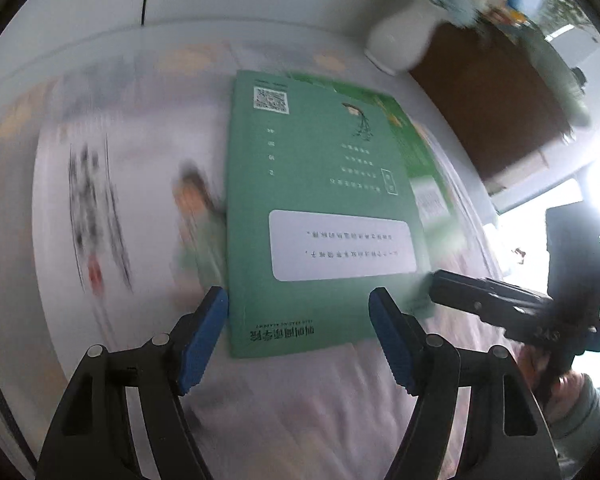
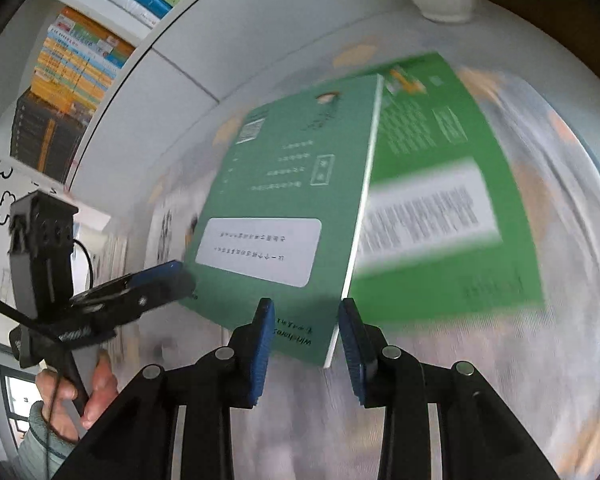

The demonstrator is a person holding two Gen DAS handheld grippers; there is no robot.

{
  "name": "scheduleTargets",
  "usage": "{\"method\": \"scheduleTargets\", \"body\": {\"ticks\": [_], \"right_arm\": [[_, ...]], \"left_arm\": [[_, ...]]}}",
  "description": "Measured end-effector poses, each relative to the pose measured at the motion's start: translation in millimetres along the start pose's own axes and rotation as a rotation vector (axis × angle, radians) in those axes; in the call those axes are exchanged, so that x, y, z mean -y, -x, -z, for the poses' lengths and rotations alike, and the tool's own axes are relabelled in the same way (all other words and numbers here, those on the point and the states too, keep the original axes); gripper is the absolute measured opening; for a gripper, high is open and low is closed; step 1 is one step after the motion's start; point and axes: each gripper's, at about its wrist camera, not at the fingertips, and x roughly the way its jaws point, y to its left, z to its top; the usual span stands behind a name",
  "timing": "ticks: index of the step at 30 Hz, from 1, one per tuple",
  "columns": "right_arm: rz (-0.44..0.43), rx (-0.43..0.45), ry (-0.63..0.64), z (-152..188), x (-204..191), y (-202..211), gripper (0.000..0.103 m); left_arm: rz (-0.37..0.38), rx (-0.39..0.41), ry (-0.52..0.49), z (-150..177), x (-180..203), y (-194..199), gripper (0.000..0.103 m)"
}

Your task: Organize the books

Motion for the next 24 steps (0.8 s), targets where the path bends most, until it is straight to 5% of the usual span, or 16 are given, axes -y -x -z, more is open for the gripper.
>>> {"method": "scheduleTargets", "body": {"ticks": [9,17,21,24], "right_arm": [[-0.025,-0.122,-0.038,118,11,41,0.034],[0.049,0.003,-0.073,140,13,49,0.033],[0.023,0.031,-0.095,145,5,46,0.035],[-0.006,0.050,-0.136,150,14,52,0.035]], "left_arm": [[0.077,-0.089,0.021,117,14,23,0.070],[0.012,-0.005,-0.003,121,13,23,0.069],[0.103,0.024,0.050,118,16,29,0.071],[0.335,0.089,0.125,116,11,56,0.069]]}}
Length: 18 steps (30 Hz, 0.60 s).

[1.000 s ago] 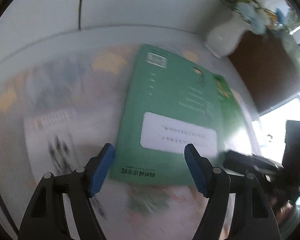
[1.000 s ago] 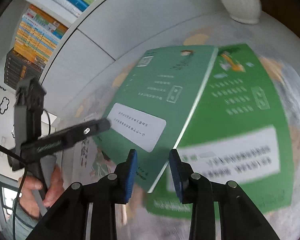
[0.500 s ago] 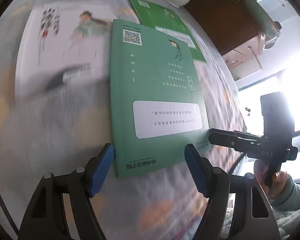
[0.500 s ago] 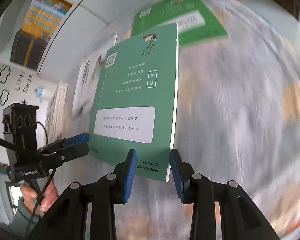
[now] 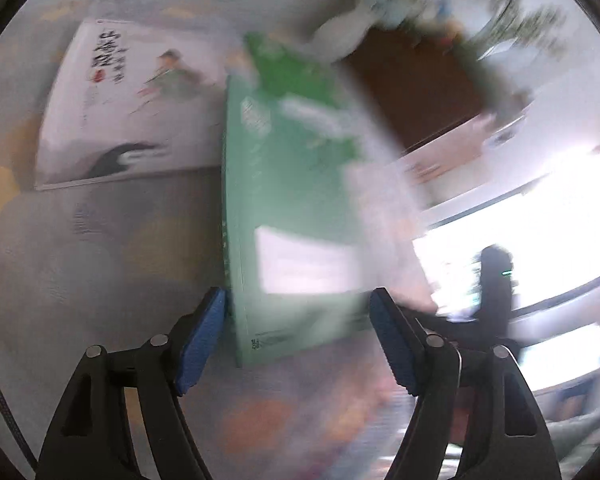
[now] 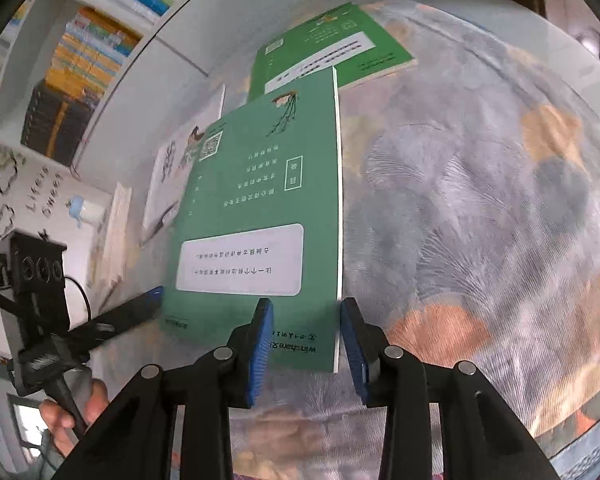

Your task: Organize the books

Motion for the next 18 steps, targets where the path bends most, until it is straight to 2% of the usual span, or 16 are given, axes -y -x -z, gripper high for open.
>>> {"method": "scheduleTargets", "body": {"ticks": [2,3,5,6,7,11,14,16,18], "right_arm": [[-0.092,-0.009,-0.093,3,18,3,0.035],[-0.123,-0.010,-0.121,4,25,4,0.034],[-0.180,-0.006,-0.170,6,36,4,0.034],[-0.195,-0.002,-0.188,7,39,4,0.034],[-0.208,0.004,-0.206,8,42,4,0.034],[-0.223,0.019,-0.219,13,46,8,0.034],[-0.253,0.012,-0.257,16,52,8,0.034],[-0.308,-0.003,-0.300,22,60,12,0.038],[-0.355,0.005,-0.335,27,64,15,0.050]], "left_arm": [[0.099,0.018,0.025,-4,2,12,0.069],[0.121,0.016,0.024,-6,3,12,0.069],[0.093,0.001,0.018,-8,1,3,0.069],[0.074,-0.023,0.020,-9,-3,-8,0.066],[0.084,-0.049,0.031,-9,-6,-16,0.058],[0.099,-0.104,0.040,-9,-9,-36,0.049],[0.165,-0.090,0.078,-14,-8,-35,0.041],[0.210,-0.077,0.088,-21,-6,-30,0.031],[0.239,-0.079,0.095,-24,-6,-28,0.029]]}}
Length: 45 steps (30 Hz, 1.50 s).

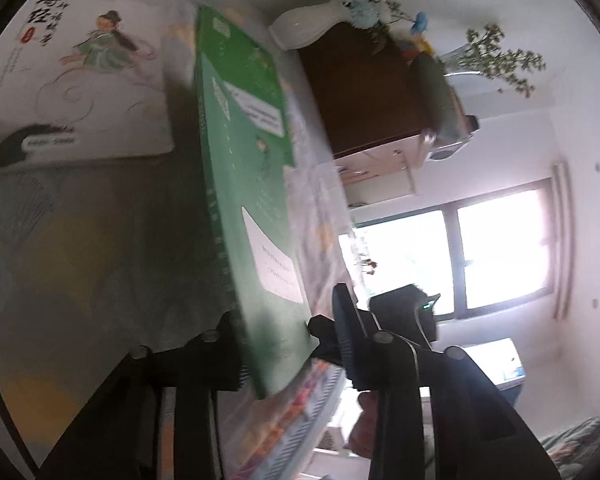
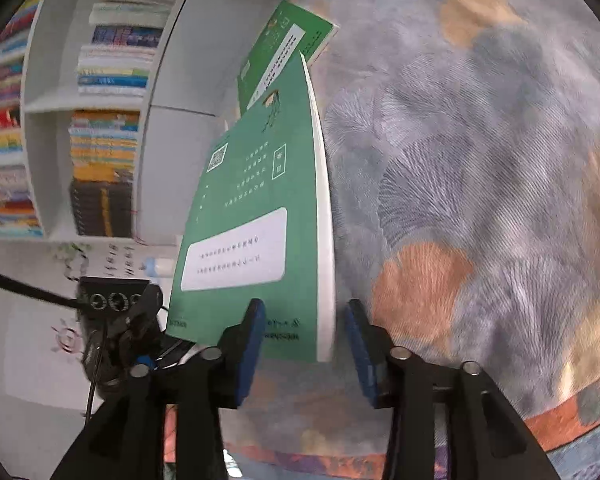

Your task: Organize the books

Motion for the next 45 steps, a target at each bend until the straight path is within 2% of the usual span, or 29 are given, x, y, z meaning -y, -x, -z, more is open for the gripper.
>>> {"method": "scheduleTargets", "body": {"ticks": [3,6,8,10,12,14,19,24,27,29,33,35,38,40,43,45], "right_arm": [[-0.083,0.028,-0.048,0,6,5,0.062],[-0.151,0.018,-0.094,-5,8,-2,0.062],[-0.191,0.013,-0.101,-8,5,-9,0.061],[-0.216,0.014,-0.083,-12,-4,-14,0.040],[-0.198,0.021,-0.011,-14,-24,-12,0.031],[-0.142,0.040,0.115,-12,-49,-2,0.027],[-0.046,0.075,0.374,1,-122,19,0.027],[-0.028,0.130,0.512,13,-168,40,0.027],[-0.018,0.153,0.561,14,-191,48,0.027],[0.020,0.136,0.585,13,-198,42,0.027],[0.164,0.102,0.708,13,-214,27,0.027],[0.173,0.090,0.769,13,-225,23,0.027],[0.192,0.069,0.914,26,-251,12,0.027],[0.169,0.020,0.968,35,-267,-4,0.027],[0.072,-0.085,0.955,47,-276,-34,0.028],[0.039,-0.199,0.918,56,-272,-62,0.028]], "left_arm": [[0.038,0.004,0.027,-7,-1,1,0.029],[0.078,0.015,0.061,-10,-2,3,0.029],[0.053,0.017,0.043,-13,5,4,0.029],[0.017,0.021,0.013,-17,11,7,0.029],[-0.019,0.030,-0.022,-21,18,16,0.029],[-0.023,0.044,-0.047,-22,25,26,0.029],[-0.012,0.086,-0.112,-18,47,50,0.029],[0.031,0.112,-0.132,-8,54,70,0.030],[0.036,0.124,-0.099,-3,45,80,0.034],[-0.027,0.133,-0.086,1,35,87,0.040],[-0.137,0.037,-0.010,18,-2,97,0.041],[-0.201,0.054,-0.004,31,-15,111,0.041],[-0.240,0.116,0.054,45,-33,143,0.041],[-0.274,0.181,0.081,49,-41,167,0.041],[-0.324,0.321,0.091,52,-39,209,0.041],[-0.358,0.367,0.094,53,-38,228,0.041]]}}
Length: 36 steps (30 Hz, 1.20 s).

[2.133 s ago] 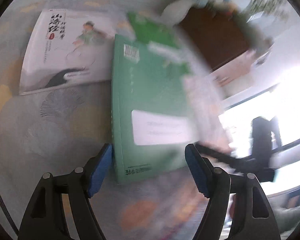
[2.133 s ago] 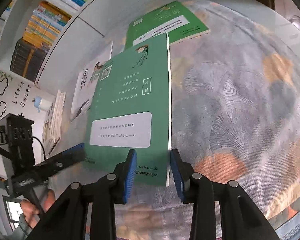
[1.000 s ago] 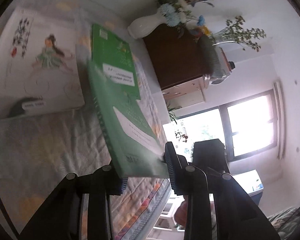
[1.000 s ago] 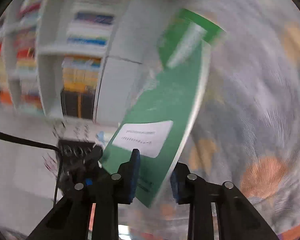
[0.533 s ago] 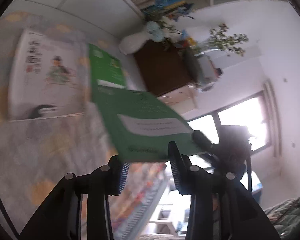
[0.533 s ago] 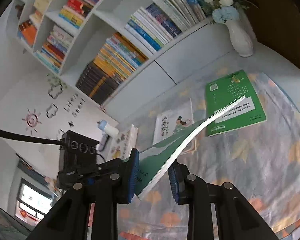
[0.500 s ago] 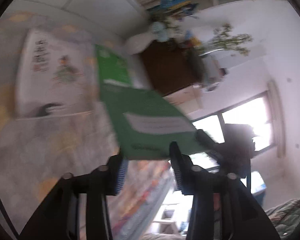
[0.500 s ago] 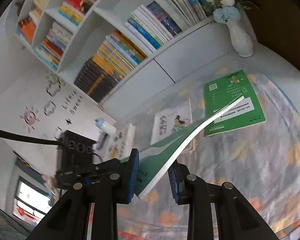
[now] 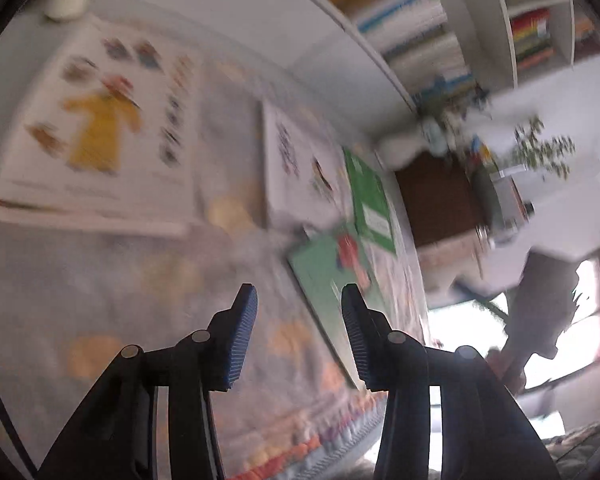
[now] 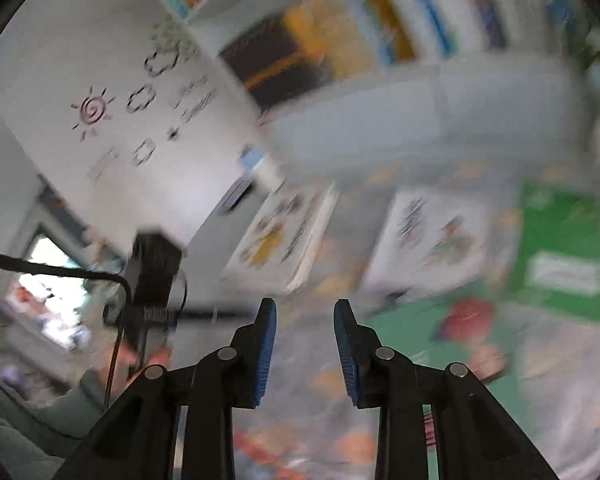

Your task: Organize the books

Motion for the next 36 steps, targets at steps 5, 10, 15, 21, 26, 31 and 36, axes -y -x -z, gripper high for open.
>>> {"method": "scheduleTargets", "body": {"ticks": [5,10,15,21,26,31,36], "right_arm": [[0.013,-0.077,-0.160,42,38,-22,0.028],[0.128,-0.142,-0.340,98,91,-22,0.028],[0.101,-0.186,-0.373,128,79,-53,0.028],[0.257,-0.176,-0.377,150,63,-79,0.020],[0.546,-0.084,-0.461,166,81,-37,0.018],[0.724,0.072,-0.680,176,145,30,0.019],[0.607,0.127,-0.729,173,162,57,0.038]], "left_arm": [[-0.035,-0.031,-0.028,4,2,-9,0.041],[-0.101,-0.146,-0.113,4,24,-72,0.041],[-0.127,-0.220,-0.153,-18,51,-149,0.041],[-0.111,-0.292,-0.258,-30,86,-184,0.041],[-0.114,-0.358,-0.366,-29,115,-203,0.041],[-0.124,-0.395,-0.473,-36,145,-234,0.042],[-0.204,-0.356,-0.583,-62,168,-282,0.042]]}}
